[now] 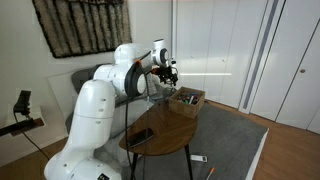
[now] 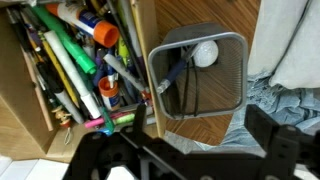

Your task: Remove the pair of glasses from the desktop pen and pencil storage basket and put it in the box

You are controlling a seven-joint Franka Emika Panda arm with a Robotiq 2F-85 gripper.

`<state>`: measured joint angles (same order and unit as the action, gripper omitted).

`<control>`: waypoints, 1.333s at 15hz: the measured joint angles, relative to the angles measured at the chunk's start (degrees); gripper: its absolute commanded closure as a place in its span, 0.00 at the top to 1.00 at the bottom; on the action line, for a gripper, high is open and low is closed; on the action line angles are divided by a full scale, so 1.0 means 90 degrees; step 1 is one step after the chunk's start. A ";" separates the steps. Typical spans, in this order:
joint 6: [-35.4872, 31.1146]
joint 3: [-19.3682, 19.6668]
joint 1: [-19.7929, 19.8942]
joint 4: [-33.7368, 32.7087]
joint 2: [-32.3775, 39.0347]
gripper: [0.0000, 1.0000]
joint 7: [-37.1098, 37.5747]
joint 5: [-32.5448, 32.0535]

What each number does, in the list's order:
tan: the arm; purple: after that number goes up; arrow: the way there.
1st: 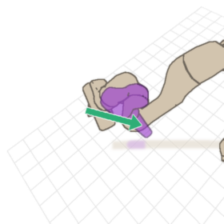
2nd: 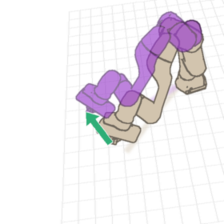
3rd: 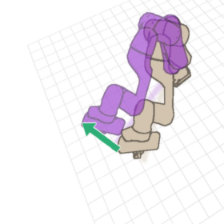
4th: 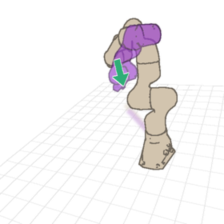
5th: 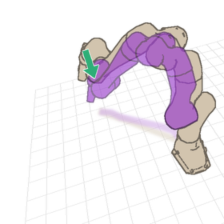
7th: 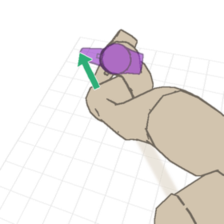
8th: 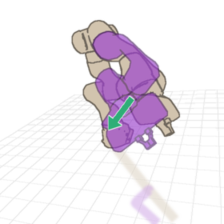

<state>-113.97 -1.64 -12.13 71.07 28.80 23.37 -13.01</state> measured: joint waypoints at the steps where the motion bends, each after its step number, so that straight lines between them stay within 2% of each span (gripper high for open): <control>1: -0.0003 0.0044 -0.0123 -0.0065 0.0101 0.94 0.0199 -0.0071; 2: -0.0012 0.0090 -0.0231 -0.0121 0.0182 0.88 0.0343 -0.0143; 4: -0.0041 0.0169 -0.0345 -0.0201 0.0286 0.83 0.0448 -0.0203; 5: -0.0067 0.0193 -0.0349 -0.0219 0.0314 0.75 0.0449 -0.0214; 6: -0.0101 0.0218 -0.0340 -0.0226 0.0331 0.78 0.0449 -0.0218; 9: -0.0364 0.0249 -0.0267 -0.0246 0.0410 0.69 0.0218 -0.0218; 12: -0.0606 0.0266 -0.0204 -0.0246 0.0468 0.65 -0.0064 -0.0218; 13: -0.0647 0.0273 -0.0203 -0.0246 0.0477 0.68 -0.0120 -0.0218; 14: -0.0668 0.0273 -0.0208 -0.0247 0.0480 0.66 -0.0156 -0.0218; 15: -0.0669 0.0273 -0.0224 -0.0249 0.0480 0.69 -0.0165 -0.0218; 20: -0.0554 0.0301 -0.0382 -0.0251 0.0451 0.72 -0.0164 -0.0379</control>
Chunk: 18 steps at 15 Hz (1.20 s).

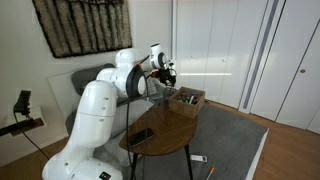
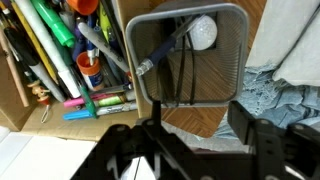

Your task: Remove the pair of glasses from the desktop pen and pencil storage basket and put it in the box

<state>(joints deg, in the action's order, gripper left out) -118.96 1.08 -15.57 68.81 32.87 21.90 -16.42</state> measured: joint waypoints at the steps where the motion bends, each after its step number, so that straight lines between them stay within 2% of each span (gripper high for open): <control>1: 0.0109 0.0005 -0.0013 0.0000 -0.0004 0.74 0.0000 -0.0037; 3: 0.0324 0.0025 -0.0029 0.0002 -0.0032 0.74 0.0000 -0.0154; 6: 0.0598 0.0031 -0.0075 0.0002 -0.0103 0.65 0.0000 -0.0382; 8: 0.0668 0.0031 -0.0123 0.0002 -0.0128 0.62 0.0000 -0.0486; 18: 0.0743 0.0086 -0.0380 -0.0003 -0.0017 0.62 0.0292 -0.1035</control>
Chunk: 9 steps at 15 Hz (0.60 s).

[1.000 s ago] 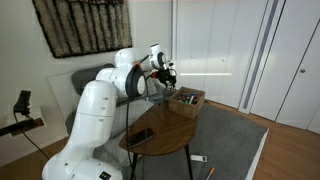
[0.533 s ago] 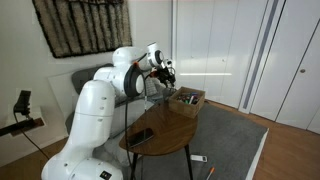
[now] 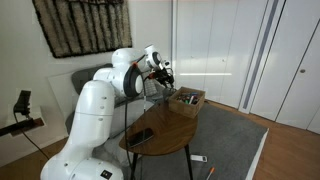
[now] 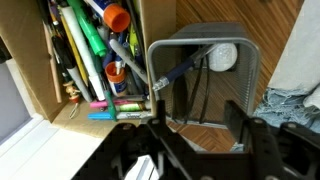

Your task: Remove the pair of glasses from the desktop pen and pencil storage basket and put it in the box

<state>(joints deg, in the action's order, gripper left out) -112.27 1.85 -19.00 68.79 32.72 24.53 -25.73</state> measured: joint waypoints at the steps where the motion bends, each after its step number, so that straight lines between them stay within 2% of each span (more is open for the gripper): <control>1: 0.0004 0.0017 -0.0040 -0.0002 0.0026 0.62 0.0033 -0.0069; 9: 0.0032 0.0298 -0.0349 -0.0342 0.0344 0.69 0.0444 -0.0814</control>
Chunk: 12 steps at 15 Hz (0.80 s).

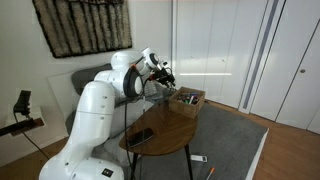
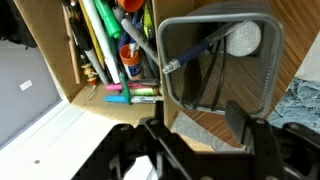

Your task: Remove the pair of glasses from the desktop pen and pencil storage basket and put it in the box

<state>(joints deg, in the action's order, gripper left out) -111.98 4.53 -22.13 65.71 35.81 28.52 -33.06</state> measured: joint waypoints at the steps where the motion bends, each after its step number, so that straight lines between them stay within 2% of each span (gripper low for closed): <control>1: 0.0000 0.0006 -0.0012 -0.0106 0.0093 0.67 0.0018 -0.0035; 2: 0.0000 0.0010 -0.0021 -0.0219 0.0196 0.61 0.0020 -0.0054; 3: 0.0000 0.0020 -0.0033 -0.0327 0.0298 0.42 0.0020 -0.0070; 4: 0.0001 0.0034 -0.0047 -0.0428 0.0400 0.38 0.0028 -0.0097; 9: 0.0302 0.0148 -0.0141 -0.0767 0.0615 0.00 0.0083 -0.0194; 12: 0.0808 0.0197 -0.0167 -0.0890 0.0585 0.00 0.0074 -0.0207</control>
<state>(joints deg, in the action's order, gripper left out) -104.72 6.30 -23.64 57.69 41.08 29.19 -34.92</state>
